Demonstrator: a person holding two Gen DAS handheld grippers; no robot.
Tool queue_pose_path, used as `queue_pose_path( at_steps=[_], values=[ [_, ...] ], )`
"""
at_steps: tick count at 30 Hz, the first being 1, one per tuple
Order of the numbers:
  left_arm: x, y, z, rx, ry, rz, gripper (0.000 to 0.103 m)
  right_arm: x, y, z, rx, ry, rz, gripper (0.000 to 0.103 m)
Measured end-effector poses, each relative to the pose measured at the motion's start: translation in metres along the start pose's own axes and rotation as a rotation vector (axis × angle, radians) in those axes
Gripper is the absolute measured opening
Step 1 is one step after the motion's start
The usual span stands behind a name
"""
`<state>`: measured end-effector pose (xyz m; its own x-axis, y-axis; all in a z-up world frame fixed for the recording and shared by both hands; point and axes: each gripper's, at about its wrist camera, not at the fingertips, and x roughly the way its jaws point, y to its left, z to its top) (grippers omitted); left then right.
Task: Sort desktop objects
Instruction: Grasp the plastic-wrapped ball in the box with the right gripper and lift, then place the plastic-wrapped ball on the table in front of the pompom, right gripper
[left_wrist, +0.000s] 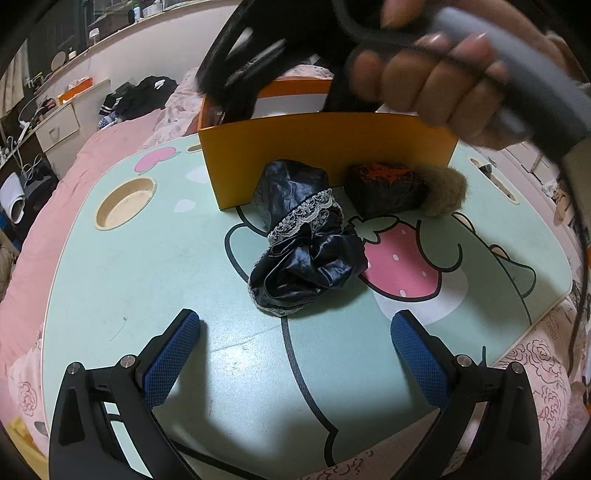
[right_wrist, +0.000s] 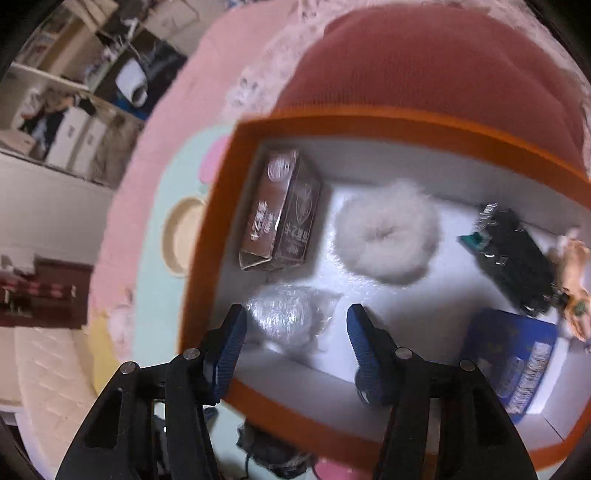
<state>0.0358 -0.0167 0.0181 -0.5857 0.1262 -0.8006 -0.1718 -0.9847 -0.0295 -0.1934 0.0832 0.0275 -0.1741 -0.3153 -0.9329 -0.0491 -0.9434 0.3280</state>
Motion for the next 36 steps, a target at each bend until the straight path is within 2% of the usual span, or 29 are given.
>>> queue_pose_path(
  at_steps=[1,3,4,9,13,16,20,25,27,28,29,31,33,36],
  values=[
    [0.000,0.000,0.000,-0.002,-0.002,-0.002,0.103,0.001,0.004,0.001,-0.019,0.000,-0.018,0.059],
    [0.000,-0.001,0.001,-0.001,-0.003,-0.002,0.103,0.003,0.012,-0.002,-0.055,-0.025,-0.084,0.040],
    [0.001,0.000,0.001,-0.002,-0.003,-0.002,0.103,0.004,0.015,-0.004,-0.081,-0.041,-0.154,0.032],
    [0.000,0.001,0.000,-0.001,-0.004,-0.002,0.103,-0.004,-0.001,-0.007,-0.010,-0.107,-0.085,0.031],
    [0.001,0.000,0.000,-0.001,-0.004,-0.003,0.103,-0.058,-0.016,-0.023,0.021,-0.297,0.008,0.031],
    [0.001,0.000,0.000,-0.001,-0.004,-0.003,0.103,-0.106,-0.010,-0.060,-0.033,-0.429,0.023,0.031],
    [0.001,0.001,0.000,-0.001,-0.004,-0.003,0.103,-0.126,-0.002,-0.105,-0.098,-0.474,0.003,0.032],
    [0.001,0.001,0.000,0.000,-0.004,-0.003,0.103,-0.097,-0.013,-0.151,-0.083,-0.445,0.002,0.032],
    [0.001,0.001,0.000,0.000,-0.004,-0.003,0.103,-0.082,-0.015,-0.163,-0.108,-0.441,0.011,0.034],
    [0.001,0.001,0.000,0.000,-0.004,-0.003,0.103,-0.076,-0.017,-0.167,-0.111,-0.451,0.009,0.038],
    [0.001,0.001,0.000,0.000,-0.004,-0.003,0.103,-0.074,-0.020,-0.173,-0.108,-0.466,-0.009,0.052],
    [0.001,0.000,0.000,-0.001,-0.005,-0.003,0.103,-0.073,-0.024,-0.179,-0.091,-0.515,-0.071,0.066],
    [0.001,0.000,0.000,0.000,-0.005,-0.003,0.103,-0.075,-0.028,-0.197,-0.092,-0.579,-0.098,0.067],
    [0.002,0.000,0.000,0.000,-0.005,-0.003,0.103,-0.076,-0.036,-0.218,-0.086,-0.622,-0.142,0.073]
  ],
)
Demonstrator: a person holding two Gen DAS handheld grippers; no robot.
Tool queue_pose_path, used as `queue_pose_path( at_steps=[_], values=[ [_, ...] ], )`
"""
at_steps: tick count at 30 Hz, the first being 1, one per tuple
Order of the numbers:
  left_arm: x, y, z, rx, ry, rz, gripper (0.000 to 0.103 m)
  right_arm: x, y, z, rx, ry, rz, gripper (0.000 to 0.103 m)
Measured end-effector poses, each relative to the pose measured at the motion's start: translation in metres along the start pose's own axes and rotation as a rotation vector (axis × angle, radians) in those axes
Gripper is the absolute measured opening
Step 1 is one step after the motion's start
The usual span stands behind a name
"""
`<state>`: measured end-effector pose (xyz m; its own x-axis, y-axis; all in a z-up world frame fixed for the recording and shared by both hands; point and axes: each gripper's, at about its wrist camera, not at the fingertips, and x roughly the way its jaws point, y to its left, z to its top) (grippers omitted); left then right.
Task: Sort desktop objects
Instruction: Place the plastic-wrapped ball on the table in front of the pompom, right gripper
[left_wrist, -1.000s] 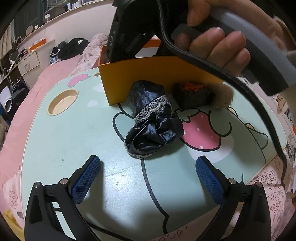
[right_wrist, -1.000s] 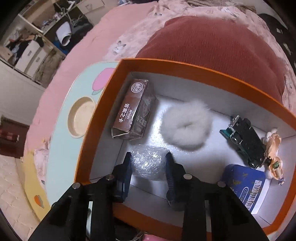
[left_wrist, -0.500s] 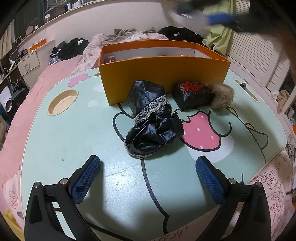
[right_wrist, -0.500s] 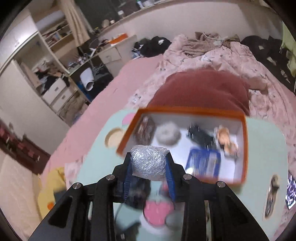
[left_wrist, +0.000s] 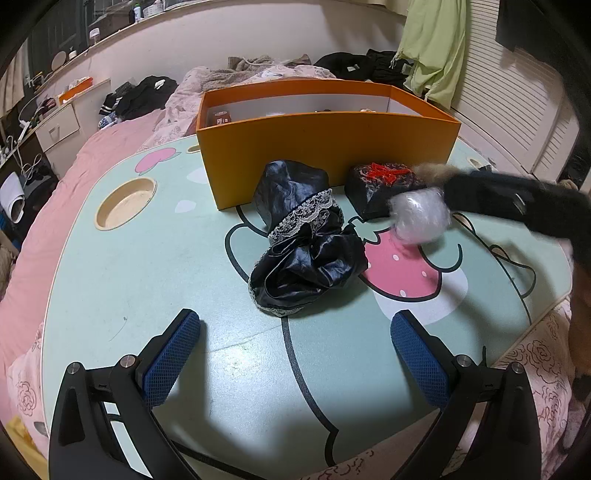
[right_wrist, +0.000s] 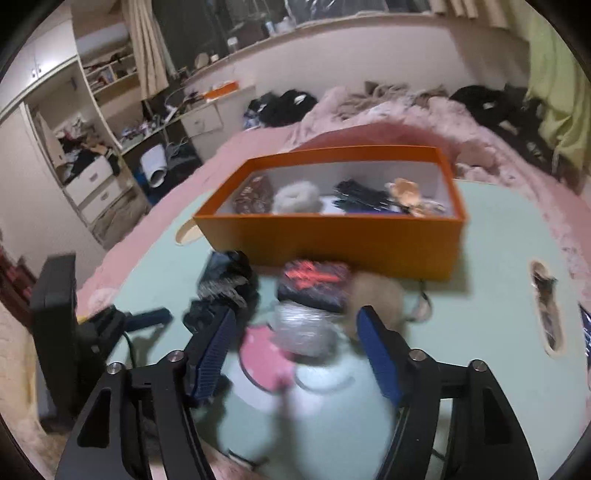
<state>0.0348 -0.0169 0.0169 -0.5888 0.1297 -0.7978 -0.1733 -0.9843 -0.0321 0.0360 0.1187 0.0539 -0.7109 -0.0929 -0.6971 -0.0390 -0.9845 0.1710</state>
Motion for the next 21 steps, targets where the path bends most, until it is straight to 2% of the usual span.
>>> queue_pose_path(
  at_steps=[2,5,6,7,8,12,21],
  values=[
    [0.000,0.000,0.000,0.000,0.000,0.000,0.103,-0.001,-0.003,-0.011,-0.021,0.017,-0.085,0.073],
    [0.000,0.000,0.000,0.000,0.000,0.000,0.103,0.007,-0.003,-0.028,-0.072,0.071,-0.157,0.075],
    [0.000,0.000,0.000,0.001,0.002,0.000,0.103,0.014,-0.003,-0.034,-0.096,0.085,-0.188,0.077],
    [0.000,0.000,0.000,0.002,0.000,0.002,0.103,0.016,-0.001,-0.040,-0.135,0.051,-0.238,0.088],
    [0.000,-0.001,0.000,0.002,0.000,0.003,0.103,0.018,-0.004,-0.042,-0.118,0.054,-0.221,0.093],
    [0.000,-0.001,0.000,0.002,0.000,0.002,0.103,0.023,-0.011,-0.040,-0.113,0.066,-0.209,0.103],
    [0.000,-0.001,0.000,0.002,0.000,0.002,0.103,0.023,-0.012,-0.041,-0.116,0.066,-0.209,0.103]
  ],
)
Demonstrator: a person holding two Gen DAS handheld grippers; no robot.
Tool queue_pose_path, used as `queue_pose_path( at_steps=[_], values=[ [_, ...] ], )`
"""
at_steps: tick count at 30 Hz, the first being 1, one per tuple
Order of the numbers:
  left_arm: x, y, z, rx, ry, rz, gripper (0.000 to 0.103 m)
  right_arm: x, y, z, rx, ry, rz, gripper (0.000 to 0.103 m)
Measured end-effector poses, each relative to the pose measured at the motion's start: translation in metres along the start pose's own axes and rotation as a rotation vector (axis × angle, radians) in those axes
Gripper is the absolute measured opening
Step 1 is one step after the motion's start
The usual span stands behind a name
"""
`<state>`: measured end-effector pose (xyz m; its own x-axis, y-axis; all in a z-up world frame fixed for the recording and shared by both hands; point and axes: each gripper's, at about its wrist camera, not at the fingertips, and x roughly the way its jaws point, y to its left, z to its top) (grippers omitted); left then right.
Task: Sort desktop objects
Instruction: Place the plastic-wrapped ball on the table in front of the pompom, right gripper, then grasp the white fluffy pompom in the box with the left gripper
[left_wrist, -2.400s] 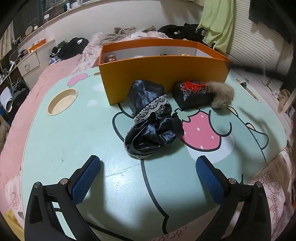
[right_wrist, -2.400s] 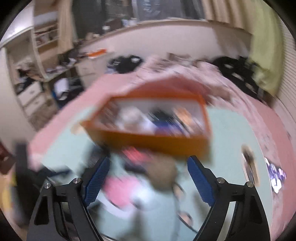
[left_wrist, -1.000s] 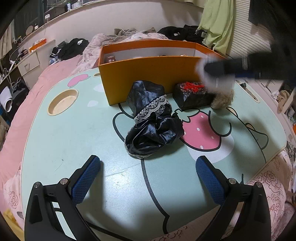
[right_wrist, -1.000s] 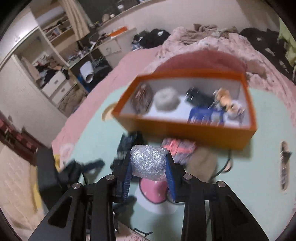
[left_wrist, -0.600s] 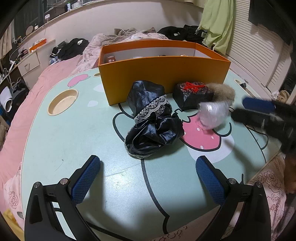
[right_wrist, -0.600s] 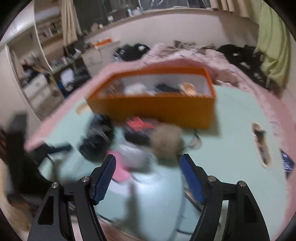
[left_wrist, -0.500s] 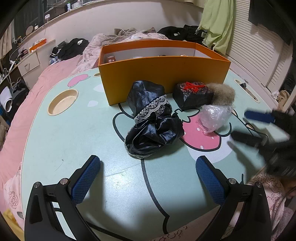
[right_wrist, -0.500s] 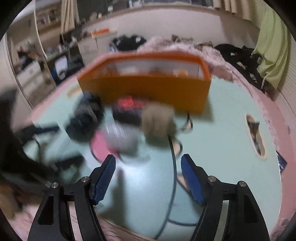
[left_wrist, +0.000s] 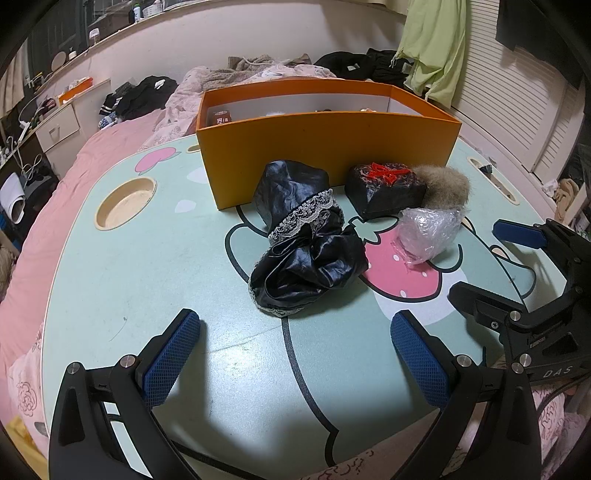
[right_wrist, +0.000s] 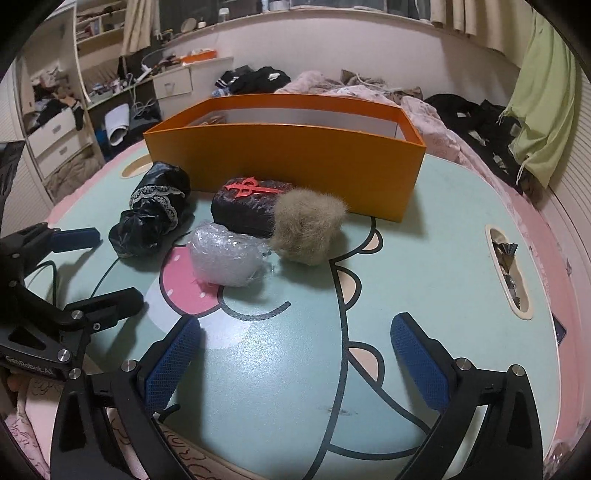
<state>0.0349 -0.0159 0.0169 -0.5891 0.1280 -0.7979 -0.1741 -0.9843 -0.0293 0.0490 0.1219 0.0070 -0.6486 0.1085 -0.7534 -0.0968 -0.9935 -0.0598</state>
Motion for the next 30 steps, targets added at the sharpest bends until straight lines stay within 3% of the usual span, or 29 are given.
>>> queue_pose_path(
  at_steps=[18,22,27,30],
  values=[
    [-0.001,-0.002,0.000,0.002,0.009,-0.003,0.103,-0.001,0.001,-0.001,0.000,-0.003,0.000,0.103],
    [-0.005,-0.002,-0.001,0.006,0.010,-0.039,0.103,-0.001,0.000,-0.002,0.000,-0.003,0.000,0.103],
    [-0.026,0.009,0.017,-0.017,-0.058,-0.075,0.097,-0.006,0.002,-0.001,0.001,-0.006,0.000,0.103],
    [-0.047,0.013,0.048,-0.004,-0.121,-0.090,0.096,-0.006,0.002,-0.001,0.001,-0.006,0.000,0.103]
  ],
)
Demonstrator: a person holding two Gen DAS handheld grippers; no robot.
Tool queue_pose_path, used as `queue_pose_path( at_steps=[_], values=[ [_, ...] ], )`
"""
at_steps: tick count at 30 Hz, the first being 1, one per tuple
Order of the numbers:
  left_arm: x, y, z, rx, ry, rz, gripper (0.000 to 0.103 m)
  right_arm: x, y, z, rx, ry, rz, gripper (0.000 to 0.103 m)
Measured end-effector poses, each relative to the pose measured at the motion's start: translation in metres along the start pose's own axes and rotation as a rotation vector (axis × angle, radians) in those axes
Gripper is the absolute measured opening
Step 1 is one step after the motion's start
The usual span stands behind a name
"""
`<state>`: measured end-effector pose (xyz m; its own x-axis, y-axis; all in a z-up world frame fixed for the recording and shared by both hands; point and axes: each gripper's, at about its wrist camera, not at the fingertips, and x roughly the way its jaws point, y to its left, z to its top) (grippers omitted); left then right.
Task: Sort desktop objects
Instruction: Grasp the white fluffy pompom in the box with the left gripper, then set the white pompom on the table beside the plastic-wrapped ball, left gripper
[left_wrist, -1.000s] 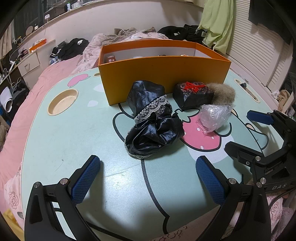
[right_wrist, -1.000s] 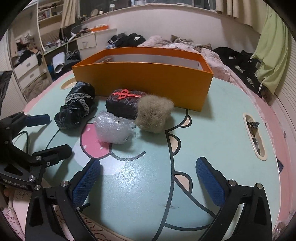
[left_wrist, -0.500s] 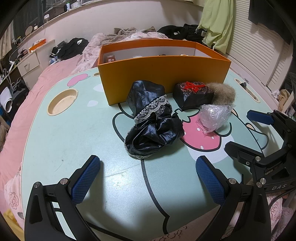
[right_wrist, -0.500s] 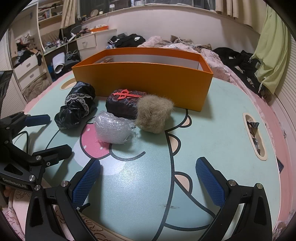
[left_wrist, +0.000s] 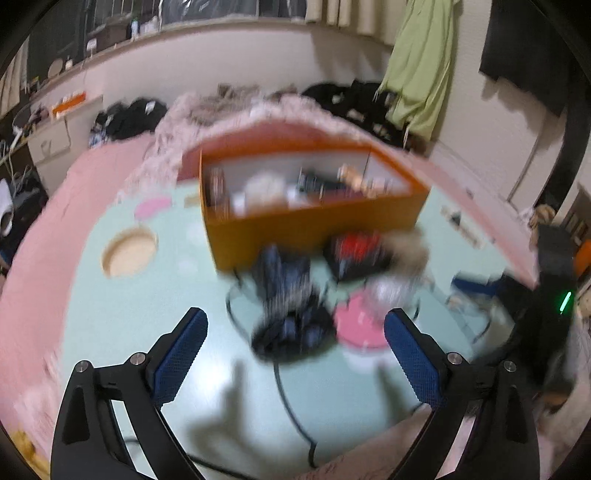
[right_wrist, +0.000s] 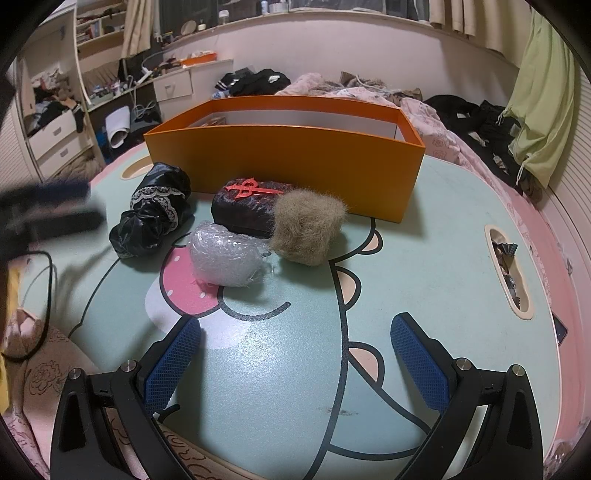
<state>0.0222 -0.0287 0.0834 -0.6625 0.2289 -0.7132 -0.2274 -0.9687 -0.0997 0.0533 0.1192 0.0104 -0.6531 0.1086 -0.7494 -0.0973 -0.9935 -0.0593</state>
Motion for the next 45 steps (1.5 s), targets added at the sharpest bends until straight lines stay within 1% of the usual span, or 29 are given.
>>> queue_pose_path(
  at_steps=[3,6,8,9,10,12,15,17,20,21,22,23,25,26,28,29,30,31,33,34,35,36,38,39,40,42,43,44,45],
  values=[
    [0.001,0.001,0.036,0.009,-0.006,-0.003,0.080,0.000,0.000,0.000,0.000,0.000,0.000,0.103],
    [0.024,0.003,0.076,0.008,0.070,-0.042,0.073,0.000,0.000,-0.001,0.000,-0.001,0.000,0.103],
    [0.052,0.003,0.102,0.023,0.132,-0.021,0.063,0.000,0.000,-0.001,0.000,-0.001,0.000,0.103],
    [0.062,0.000,0.109,0.028,0.153,-0.010,0.055,-0.002,0.000,-0.001,0.000,-0.002,0.000,0.103],
    [0.080,0.001,0.120,0.029,0.196,0.016,0.051,-0.005,0.001,0.000,0.001,-0.004,0.001,0.103],
    [0.104,-0.003,0.130,0.033,0.246,0.037,0.050,-0.005,0.000,0.001,0.001,-0.005,0.002,0.103],
    [0.145,-0.007,0.136,0.072,0.330,0.118,0.050,-0.006,0.000,0.001,0.001,-0.006,0.001,0.103],
    [0.165,-0.006,0.131,0.084,0.384,0.162,0.050,-0.006,0.000,0.001,0.001,-0.006,0.001,0.103],
    [0.188,0.000,0.120,0.094,0.459,0.200,0.050,-0.007,0.001,0.002,0.004,-0.007,-0.002,0.103],
    [0.187,0.004,0.119,0.074,0.436,0.176,0.047,-0.006,0.001,0.002,0.006,-0.007,-0.002,0.103],
    [0.187,0.007,0.119,0.055,0.444,0.152,0.039,-0.006,0.001,0.003,0.006,-0.007,-0.002,0.103],
    [0.185,0.012,0.118,0.021,0.453,0.111,0.034,-0.005,0.002,0.004,0.006,-0.008,-0.002,0.103],
    [0.181,0.017,0.118,0.000,0.452,0.096,0.034,-0.005,0.001,0.003,0.006,-0.007,-0.002,0.103],
    [0.175,0.018,0.118,0.007,0.429,0.094,0.034,-0.005,0.001,0.003,0.006,-0.007,-0.001,0.103],
    [0.149,0.019,0.119,0.009,0.336,0.060,0.034,-0.005,0.001,0.002,0.006,-0.008,-0.002,0.103],
    [0.139,0.018,0.120,0.001,0.309,0.041,0.034,-0.005,0.001,0.002,0.006,-0.008,-0.001,0.103],
    [0.121,0.016,0.119,-0.010,0.268,0.007,0.034,-0.004,0.001,0.002,0.006,-0.007,-0.001,0.103],
    [0.095,0.011,0.116,-0.017,0.214,-0.046,0.034,-0.004,0.001,0.002,0.006,-0.007,-0.001,0.103],
    [0.061,0.004,0.106,-0.011,0.158,-0.118,0.034,-0.004,0.001,0.001,0.006,-0.008,-0.002,0.103],
    [0.048,-0.001,0.099,-0.012,0.143,-0.141,0.034,-0.004,0.001,0.002,0.006,-0.008,-0.002,0.103],
    [0.041,-0.003,0.095,-0.013,0.137,-0.152,0.034,-0.004,0.001,0.001,0.006,-0.008,-0.001,0.103],
    [0.031,-0.006,0.082,-0.017,0.136,-0.163,0.034,-0.004,0.001,0.001,0.006,-0.008,-0.002,0.103],
    [0.027,-0.008,0.068,-0.040,0.143,-0.145,0.035,-0.004,0.001,0.001,0.006,-0.008,-0.001,0.103],
    [0.025,-0.007,0.060,-0.056,0.138,-0.124,0.035,-0.004,0.001,0.001,0.006,-0.008,-0.002,0.103],
    [0.024,-0.007,0.052,-0.064,0.127,-0.123,0.035,-0.003,0.001,0.002,0.006,-0.008,-0.002,0.103],
    [0.023,-0.008,0.040,-0.063,0.125,-0.150,0.036,-0.004,0.001,0.001,0.006,-0.008,-0.002,0.103],
    [0.022,-0.008,0.033,-0.061,0.122,-0.168,0.042,-0.004,0.001,0.000,0.006,-0.008,-0.002,0.103],
    [0.023,-0.008,0.030,-0.060,0.118,-0.168,0.045,-0.003,0.000,0.001,0.006,-0.008,-0.001,0.103],
    [0.020,-0.006,0.025,-0.060,0.103,-0.150,0.055,-0.004,0.001,0.001,0.005,-0.008,-0.002,0.103]
  ],
)
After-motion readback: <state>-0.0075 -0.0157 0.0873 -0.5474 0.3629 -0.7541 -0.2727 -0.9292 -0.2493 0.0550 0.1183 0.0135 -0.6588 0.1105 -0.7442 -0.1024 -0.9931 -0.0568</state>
